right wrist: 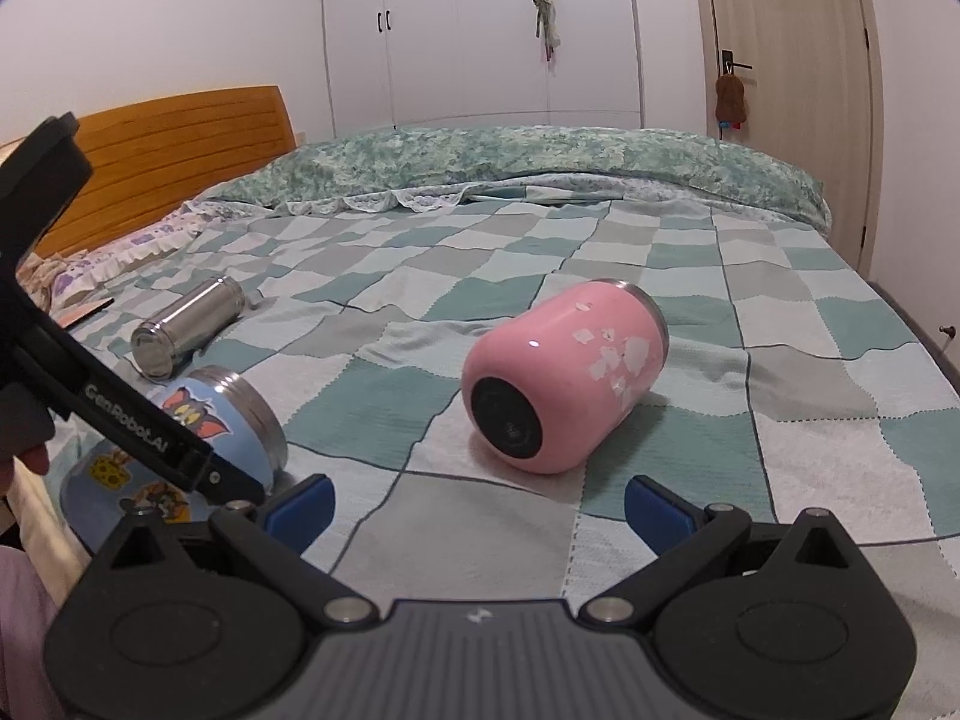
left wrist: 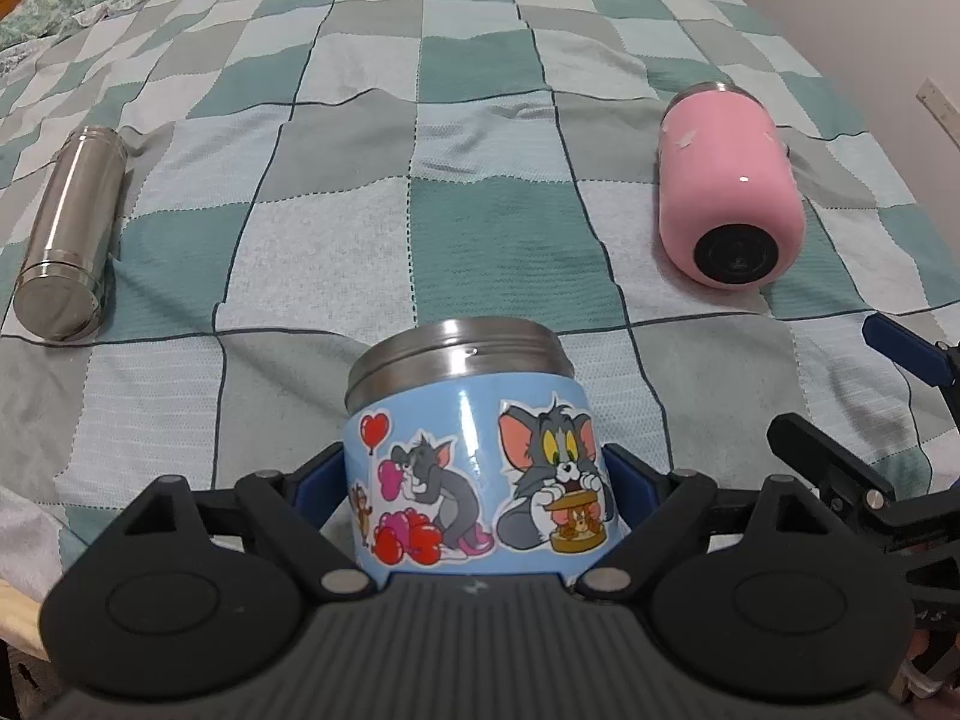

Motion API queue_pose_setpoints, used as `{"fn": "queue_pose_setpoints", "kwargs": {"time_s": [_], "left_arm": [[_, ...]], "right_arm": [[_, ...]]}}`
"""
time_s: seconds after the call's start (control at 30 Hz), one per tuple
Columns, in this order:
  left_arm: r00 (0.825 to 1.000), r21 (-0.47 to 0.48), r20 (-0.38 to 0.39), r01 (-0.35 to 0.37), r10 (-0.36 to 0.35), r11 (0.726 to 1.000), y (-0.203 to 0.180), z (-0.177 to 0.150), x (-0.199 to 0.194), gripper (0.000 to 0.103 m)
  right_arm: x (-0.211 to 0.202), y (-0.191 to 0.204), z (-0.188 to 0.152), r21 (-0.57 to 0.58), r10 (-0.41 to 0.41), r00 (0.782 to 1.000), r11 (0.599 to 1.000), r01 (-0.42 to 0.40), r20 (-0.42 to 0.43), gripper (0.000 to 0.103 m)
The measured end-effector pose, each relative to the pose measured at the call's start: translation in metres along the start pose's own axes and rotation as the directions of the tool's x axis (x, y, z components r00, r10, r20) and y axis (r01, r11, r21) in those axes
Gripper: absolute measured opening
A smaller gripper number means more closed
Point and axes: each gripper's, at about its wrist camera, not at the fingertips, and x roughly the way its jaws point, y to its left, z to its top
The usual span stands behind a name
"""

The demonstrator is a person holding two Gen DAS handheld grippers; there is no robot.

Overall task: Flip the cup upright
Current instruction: 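Grasp the light-blue cup with the left gripper and rotate it upright, then lower the upright cup onto the blanket and open the left gripper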

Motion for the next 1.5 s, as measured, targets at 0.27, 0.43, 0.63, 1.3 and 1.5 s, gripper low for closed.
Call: {"fn": "queue_pose_setpoints", "kwargs": {"time_s": [0.27, 0.43, 0.63, 1.3, 1.5], "left_arm": [[0.987, 0.018, 0.123, 0.1, -0.101, 0.995, 0.014, -0.018, -0.017, 0.089], [0.966, 0.056, 0.226, 0.113, -0.123, 0.992, 0.021, -0.03, -0.037, 0.088], [0.926, 0.097, 0.342, 0.134, -0.16, 0.986, 0.034, -0.041, -0.065, 0.085], [0.855, 0.076, 0.518, -0.071, 0.022, 0.995, 0.097, -0.007, -0.015, 0.085], [0.84, 0.087, 0.543, -0.072, 0.013, 0.994, 0.097, -0.009, -0.015, 0.086]], "right_arm": [[-0.015, 0.013, 0.0, 0.007, -0.009, 1.0, 1.0, 0.009, 0.022, 0.103], [-0.021, 0.019, -0.001, 0.021, -0.024, 0.999, 1.0, 0.023, 0.036, 0.103], [-0.021, 0.027, 0.0, 0.038, -0.04, 0.999, 0.999, 0.039, 0.037, 0.103], [0.01, 0.054, 0.012, 0.048, -0.081, 0.996, 0.996, 0.079, 0.037, 0.103], [0.013, 0.059, 0.013, 0.034, -0.086, 0.996, 0.996, 0.085, 0.033, 0.103]]}}
